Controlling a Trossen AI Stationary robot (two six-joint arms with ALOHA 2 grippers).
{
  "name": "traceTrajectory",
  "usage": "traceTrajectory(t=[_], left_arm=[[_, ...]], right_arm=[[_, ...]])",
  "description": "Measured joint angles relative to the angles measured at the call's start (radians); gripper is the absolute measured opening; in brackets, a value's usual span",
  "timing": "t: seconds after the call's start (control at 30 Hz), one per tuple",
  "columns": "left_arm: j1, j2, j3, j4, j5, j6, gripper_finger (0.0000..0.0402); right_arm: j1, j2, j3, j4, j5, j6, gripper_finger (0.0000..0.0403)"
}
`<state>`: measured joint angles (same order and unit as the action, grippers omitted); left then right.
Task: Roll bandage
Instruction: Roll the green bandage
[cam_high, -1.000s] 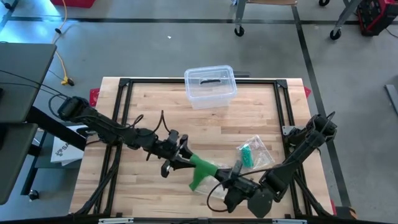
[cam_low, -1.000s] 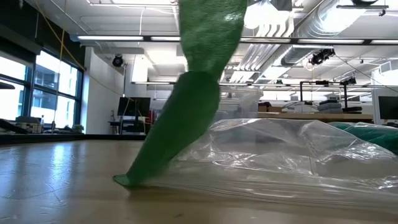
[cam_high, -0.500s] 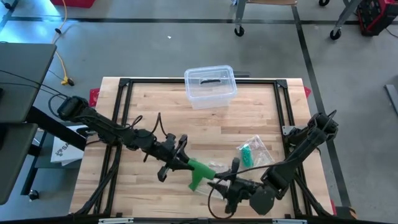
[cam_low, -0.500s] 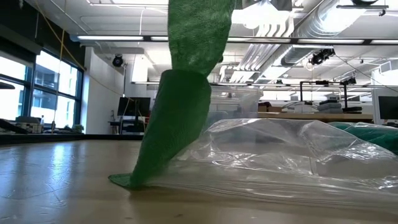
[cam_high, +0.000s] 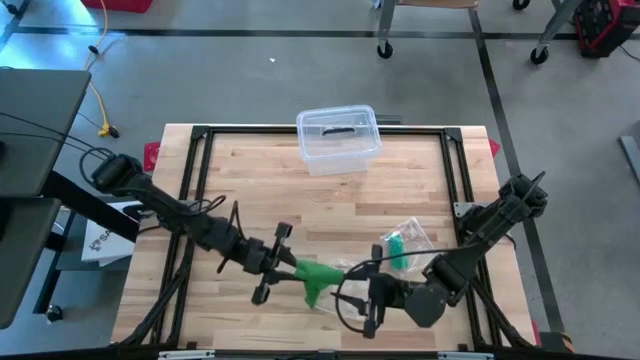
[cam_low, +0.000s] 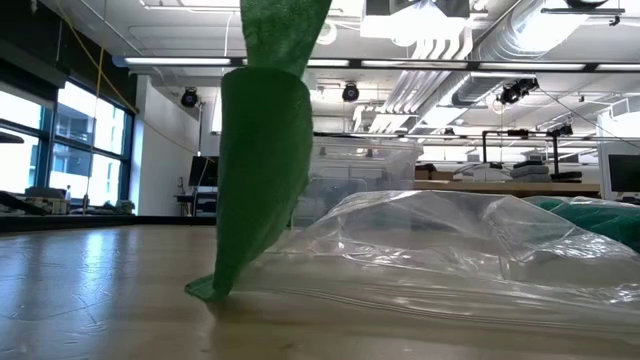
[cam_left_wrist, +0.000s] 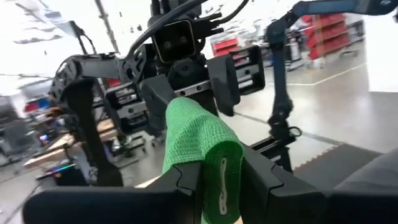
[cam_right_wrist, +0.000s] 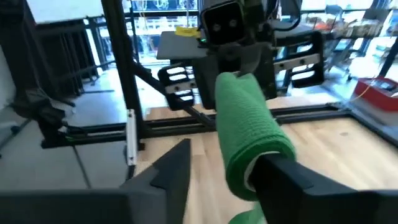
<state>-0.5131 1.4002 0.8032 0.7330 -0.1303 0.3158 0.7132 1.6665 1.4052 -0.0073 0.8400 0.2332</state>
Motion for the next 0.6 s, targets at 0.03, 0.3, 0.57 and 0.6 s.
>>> traceTrajectory(t=[0.03, 0.3, 0.57, 0.6], left_arm=[[-0.008, 0.0, 0.0, 0.001, -0.025, -0.015, 0.0063], [0.029, -0.048, 0.0, -0.076, 0.004, -0.434, 0.0122], [0.104, -0.109, 0.0, -0.144, 0.077, -0.836, 0.0145], [0.111, -0.109, 0.0, -0.152, 0.079, -0.862, 0.0141]], right_arm=[[0.0, 0.0, 0.0, 0.001, 0.006, -0.022, 0.0135], [0.0, -0.001, 0.0, -0.012, 0.031, -0.264, 0.0022], [0.025, 0.0, 0.0, -0.047, 0.068, -0.548, 0.0011], [0.028, 0.0, 0.0, -0.055, 0.078, -0.557, 0.0009]])
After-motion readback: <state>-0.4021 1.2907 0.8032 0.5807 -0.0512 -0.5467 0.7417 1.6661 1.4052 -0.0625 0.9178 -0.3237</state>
